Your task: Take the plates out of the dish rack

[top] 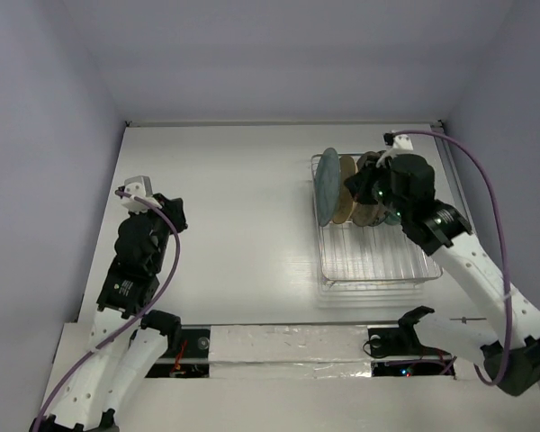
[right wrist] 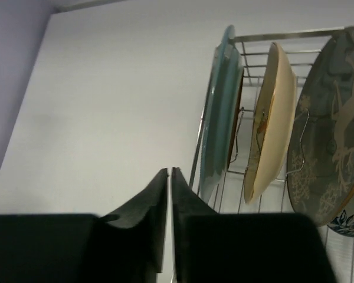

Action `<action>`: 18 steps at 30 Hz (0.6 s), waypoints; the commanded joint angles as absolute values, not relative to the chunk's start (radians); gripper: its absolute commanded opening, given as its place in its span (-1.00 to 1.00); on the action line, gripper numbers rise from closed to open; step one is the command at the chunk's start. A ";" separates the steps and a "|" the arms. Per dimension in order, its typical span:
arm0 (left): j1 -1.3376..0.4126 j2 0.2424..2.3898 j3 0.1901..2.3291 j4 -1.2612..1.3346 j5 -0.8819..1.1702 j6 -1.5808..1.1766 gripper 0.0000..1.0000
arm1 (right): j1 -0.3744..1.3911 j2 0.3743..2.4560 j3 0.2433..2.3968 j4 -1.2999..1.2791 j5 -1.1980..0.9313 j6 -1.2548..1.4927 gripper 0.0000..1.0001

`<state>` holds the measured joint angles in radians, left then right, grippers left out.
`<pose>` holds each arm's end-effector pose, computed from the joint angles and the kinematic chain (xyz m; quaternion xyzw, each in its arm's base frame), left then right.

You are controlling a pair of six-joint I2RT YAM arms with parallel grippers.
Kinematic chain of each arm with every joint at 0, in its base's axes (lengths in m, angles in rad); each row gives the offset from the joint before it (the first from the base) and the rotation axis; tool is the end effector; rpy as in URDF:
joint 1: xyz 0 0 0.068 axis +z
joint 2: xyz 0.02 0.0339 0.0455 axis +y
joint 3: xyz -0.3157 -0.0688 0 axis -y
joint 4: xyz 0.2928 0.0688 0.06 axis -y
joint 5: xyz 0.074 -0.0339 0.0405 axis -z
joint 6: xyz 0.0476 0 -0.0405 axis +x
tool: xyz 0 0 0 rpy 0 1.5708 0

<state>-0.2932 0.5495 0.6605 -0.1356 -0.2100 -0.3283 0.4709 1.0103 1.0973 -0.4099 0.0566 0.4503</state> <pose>0.1519 -0.0355 0.3675 -0.0857 0.7104 -0.1409 0.6842 0.2275 0.1128 0.4275 0.0082 0.8114 0.2390 0.5334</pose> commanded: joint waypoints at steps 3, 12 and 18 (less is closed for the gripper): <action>-0.296 0.537 0.652 -0.100 -0.207 -0.331 -0.43 | 0.524 1.135 1.213 -0.402 0.290 0.402 -0.04; -0.296 0.531 0.649 -0.101 -0.207 -0.333 -0.18 | 0.548 1.350 1.282 -0.426 0.403 0.403 0.08; -0.296 0.525 0.649 -0.098 -0.207 -0.331 -0.12 | 0.548 1.468 1.351 -0.474 0.498 0.391 -0.06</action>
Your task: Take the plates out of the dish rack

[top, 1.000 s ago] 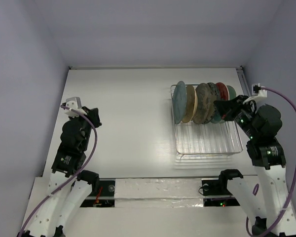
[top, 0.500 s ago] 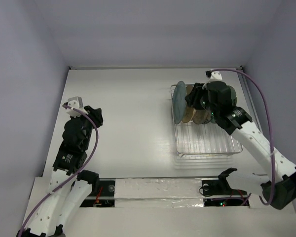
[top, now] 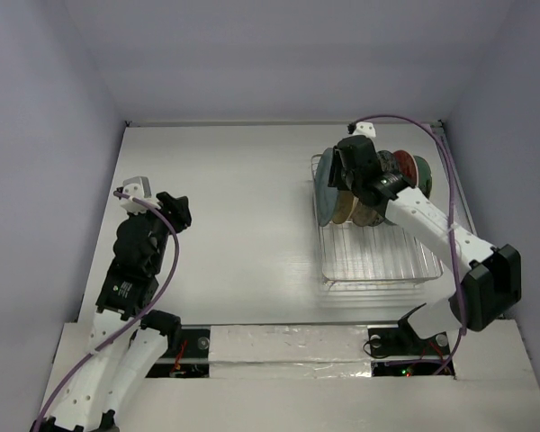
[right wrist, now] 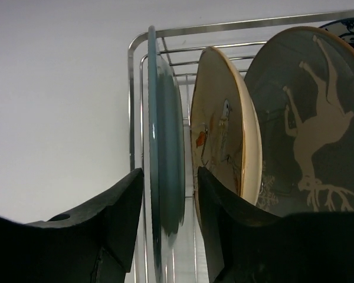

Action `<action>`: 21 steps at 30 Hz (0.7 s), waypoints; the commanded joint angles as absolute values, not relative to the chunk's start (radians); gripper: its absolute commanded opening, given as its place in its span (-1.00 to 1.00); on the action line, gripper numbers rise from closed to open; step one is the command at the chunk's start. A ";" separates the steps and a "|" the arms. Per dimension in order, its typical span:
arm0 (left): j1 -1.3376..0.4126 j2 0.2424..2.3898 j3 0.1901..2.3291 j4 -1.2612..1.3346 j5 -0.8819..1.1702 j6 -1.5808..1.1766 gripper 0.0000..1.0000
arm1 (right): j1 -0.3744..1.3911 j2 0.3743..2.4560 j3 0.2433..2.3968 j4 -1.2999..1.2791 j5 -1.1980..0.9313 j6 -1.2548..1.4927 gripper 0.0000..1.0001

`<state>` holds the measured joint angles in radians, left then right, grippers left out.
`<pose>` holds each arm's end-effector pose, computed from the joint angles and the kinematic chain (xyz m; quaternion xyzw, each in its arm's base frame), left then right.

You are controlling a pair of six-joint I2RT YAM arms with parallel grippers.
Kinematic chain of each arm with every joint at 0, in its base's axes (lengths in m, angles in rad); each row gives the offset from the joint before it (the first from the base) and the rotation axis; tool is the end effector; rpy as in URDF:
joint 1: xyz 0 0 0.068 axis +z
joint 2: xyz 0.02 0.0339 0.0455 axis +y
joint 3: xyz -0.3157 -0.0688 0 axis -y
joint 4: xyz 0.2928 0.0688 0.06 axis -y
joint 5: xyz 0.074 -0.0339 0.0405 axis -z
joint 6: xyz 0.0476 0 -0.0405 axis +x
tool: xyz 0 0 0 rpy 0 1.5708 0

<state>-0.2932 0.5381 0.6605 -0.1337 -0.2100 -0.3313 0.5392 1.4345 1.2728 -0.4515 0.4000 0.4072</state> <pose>0.1491 -0.0346 0.3692 -0.0871 0.7056 -0.1439 0.6883 0.3288 0.1752 0.3705 0.0340 0.8740 0.0488 0.4823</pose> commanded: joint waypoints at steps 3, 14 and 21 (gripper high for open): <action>-0.296 0.519 0.647 -0.098 -0.207 -0.331 -0.11 | 0.557 1.493 1.373 -0.488 0.532 0.387 -0.33; -0.296 0.503 0.647 -0.106 -0.207 -0.333 0.22 | 0.606 1.516 1.554 -0.571 0.650 0.345 -1.00; -0.305 0.497 0.647 -0.106 -0.207 -0.333 0.39 | 0.646 1.490 1.736 -0.661 0.773 0.284 -1.00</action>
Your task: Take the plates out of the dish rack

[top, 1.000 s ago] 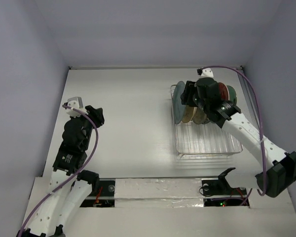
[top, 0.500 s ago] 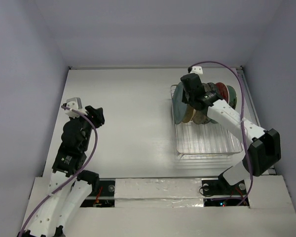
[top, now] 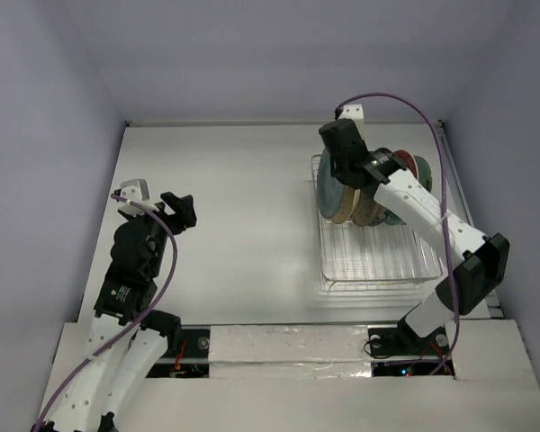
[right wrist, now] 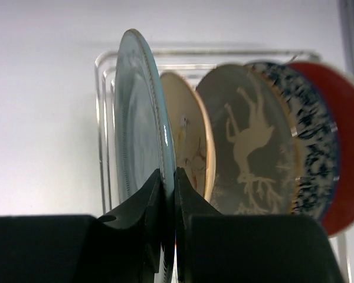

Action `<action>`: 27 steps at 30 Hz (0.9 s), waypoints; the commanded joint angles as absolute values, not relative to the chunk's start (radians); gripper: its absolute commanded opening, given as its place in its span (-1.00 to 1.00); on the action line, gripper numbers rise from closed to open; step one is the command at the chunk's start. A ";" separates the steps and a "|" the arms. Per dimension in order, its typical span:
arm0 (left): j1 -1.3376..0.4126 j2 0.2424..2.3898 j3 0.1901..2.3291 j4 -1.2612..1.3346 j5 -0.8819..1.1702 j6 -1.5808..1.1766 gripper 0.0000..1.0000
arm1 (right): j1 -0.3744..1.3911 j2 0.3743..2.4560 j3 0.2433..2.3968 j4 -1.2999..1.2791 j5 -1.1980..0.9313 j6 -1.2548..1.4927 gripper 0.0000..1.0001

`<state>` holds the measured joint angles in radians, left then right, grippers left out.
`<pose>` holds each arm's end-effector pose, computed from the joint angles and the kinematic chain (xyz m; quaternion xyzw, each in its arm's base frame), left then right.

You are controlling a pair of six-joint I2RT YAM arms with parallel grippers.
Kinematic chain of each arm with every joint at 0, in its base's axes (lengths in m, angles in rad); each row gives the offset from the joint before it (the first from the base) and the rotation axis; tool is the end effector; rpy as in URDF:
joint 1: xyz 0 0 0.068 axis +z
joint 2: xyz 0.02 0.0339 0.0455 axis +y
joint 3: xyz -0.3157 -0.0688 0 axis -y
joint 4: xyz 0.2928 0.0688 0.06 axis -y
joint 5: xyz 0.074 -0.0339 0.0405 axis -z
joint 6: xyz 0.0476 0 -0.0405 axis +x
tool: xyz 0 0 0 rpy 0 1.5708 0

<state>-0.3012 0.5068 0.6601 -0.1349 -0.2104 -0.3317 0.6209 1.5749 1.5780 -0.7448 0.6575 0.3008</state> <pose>0.1412 -0.0334 0.3730 -0.0855 0.6955 -0.1509 0.6973 0.3392 0.2069 0.4147 -0.0097 0.8759 -0.0952 0.4729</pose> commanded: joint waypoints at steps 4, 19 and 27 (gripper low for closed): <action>-0.305 0.495 0.647 -0.104 -0.207 -0.333 0.41 | 0.679 1.438 1.819 -0.692 0.787 0.253 -1.00; -0.305 0.474 0.646 -0.109 -0.207 -0.333 0.40 | 0.722 1.652 1.541 0.096 0.055 0.693 -1.00; -0.305 0.454 0.646 -0.110 -0.207 -0.331 0.39 | 0.732 1.890 1.625 0.107 0.094 0.739 -1.00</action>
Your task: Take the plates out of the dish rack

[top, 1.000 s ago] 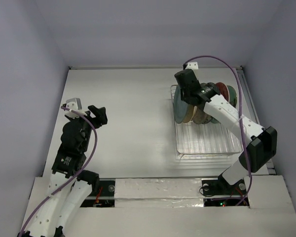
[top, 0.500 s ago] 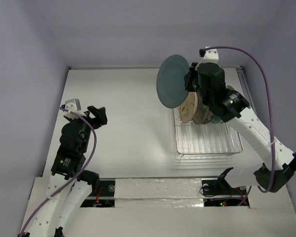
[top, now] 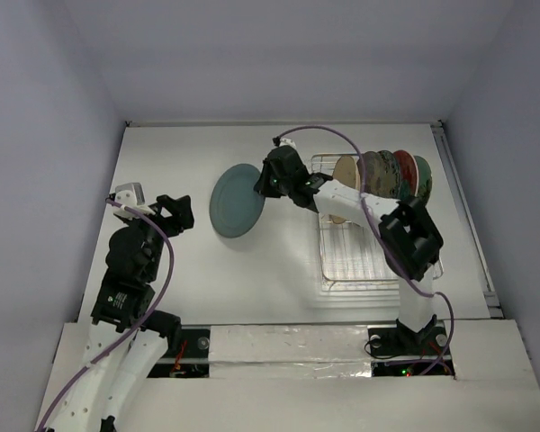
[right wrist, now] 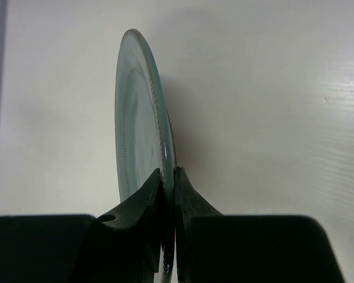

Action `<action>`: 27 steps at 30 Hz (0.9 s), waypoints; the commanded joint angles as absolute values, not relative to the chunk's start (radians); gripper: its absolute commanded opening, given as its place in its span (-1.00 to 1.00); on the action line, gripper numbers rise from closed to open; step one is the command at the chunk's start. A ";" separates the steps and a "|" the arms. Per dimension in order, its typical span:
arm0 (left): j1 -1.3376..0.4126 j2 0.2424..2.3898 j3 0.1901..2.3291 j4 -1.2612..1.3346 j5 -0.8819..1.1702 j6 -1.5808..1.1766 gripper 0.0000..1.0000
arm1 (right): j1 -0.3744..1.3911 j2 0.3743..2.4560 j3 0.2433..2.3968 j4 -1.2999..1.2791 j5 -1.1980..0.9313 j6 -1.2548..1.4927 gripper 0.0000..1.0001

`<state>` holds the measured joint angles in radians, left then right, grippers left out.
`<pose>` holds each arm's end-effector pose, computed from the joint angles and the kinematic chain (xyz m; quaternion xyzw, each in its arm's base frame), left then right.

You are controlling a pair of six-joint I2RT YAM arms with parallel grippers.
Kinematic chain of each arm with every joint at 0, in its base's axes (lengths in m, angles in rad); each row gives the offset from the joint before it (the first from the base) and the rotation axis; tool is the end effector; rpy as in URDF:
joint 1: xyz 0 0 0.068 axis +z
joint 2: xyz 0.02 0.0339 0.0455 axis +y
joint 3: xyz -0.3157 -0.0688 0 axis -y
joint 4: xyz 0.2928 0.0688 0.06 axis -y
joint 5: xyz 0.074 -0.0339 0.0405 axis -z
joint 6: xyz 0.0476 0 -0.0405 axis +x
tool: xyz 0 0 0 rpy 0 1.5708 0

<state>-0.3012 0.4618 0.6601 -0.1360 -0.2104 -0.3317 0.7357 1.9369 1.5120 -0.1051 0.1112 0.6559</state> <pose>0.1299 -0.0299 0.3782 -0.0869 0.6797 -0.1572 0.7111 0.3959 0.3512 0.2809 -0.0069 0.8667 0.2812 0.4120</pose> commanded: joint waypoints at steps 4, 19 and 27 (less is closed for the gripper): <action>-0.305 0.453 0.647 -0.106 -0.207 -0.331 0.39 | 0.732 1.931 1.528 0.166 0.081 0.793 -1.00; -0.314 0.460 0.646 -0.107 -0.207 -0.333 0.37 | 0.750 1.963 1.232 0.213 0.141 0.824 -0.07; -0.314 0.459 0.644 -0.106 -0.207 -0.333 0.37 | 0.790 1.925 1.321 0.066 0.187 0.736 0.63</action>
